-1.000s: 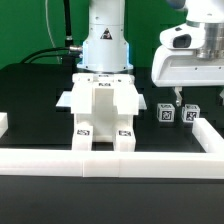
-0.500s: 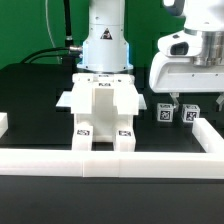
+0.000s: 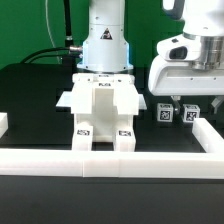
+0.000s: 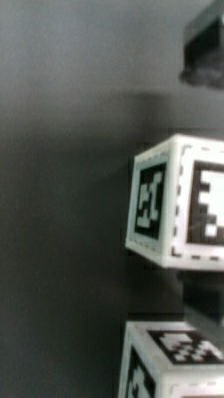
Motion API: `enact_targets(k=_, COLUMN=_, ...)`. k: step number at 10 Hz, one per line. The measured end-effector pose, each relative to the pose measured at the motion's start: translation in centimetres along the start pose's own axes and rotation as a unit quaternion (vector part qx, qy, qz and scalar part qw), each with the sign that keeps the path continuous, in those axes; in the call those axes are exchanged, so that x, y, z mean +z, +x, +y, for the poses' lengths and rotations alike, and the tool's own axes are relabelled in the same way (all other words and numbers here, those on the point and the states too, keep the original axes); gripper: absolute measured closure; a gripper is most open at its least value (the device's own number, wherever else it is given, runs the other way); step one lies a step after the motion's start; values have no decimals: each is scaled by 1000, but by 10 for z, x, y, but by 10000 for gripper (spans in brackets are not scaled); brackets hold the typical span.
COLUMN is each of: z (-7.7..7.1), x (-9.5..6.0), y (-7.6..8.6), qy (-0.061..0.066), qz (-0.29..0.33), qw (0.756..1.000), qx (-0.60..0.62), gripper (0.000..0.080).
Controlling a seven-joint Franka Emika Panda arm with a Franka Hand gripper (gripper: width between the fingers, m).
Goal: Assemble chair
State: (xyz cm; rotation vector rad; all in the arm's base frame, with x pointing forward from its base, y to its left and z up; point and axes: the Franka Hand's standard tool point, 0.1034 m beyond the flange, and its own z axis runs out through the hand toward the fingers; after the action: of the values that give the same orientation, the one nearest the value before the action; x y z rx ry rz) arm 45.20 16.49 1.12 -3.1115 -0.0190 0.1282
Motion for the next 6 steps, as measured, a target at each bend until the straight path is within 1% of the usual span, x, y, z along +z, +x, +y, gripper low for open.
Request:
enact_targets(k=1, z=3, x=1, y=0, qy=-1, qz=-1, qw=1000, qx=1, gripper=446)
enact_targets(k=2, z=5, x=1, y=1, qy=0, qz=1, qw=1000, qx=2, gripper=515)
enact_targets(k=4, z=5, x=-3, y=3, qy=0, qz=2, qw=1000, qx=4, gripper=515)
enact_targets(k=5, z=3, x=-13, y=6, qy=3, qz=4, qw=1000, qx=2, gripper=515)
enact_targets(k=6, z=7, x=-28, y=11, qy=7, qz=3, qw=1000, qx=-1, gripper=515)
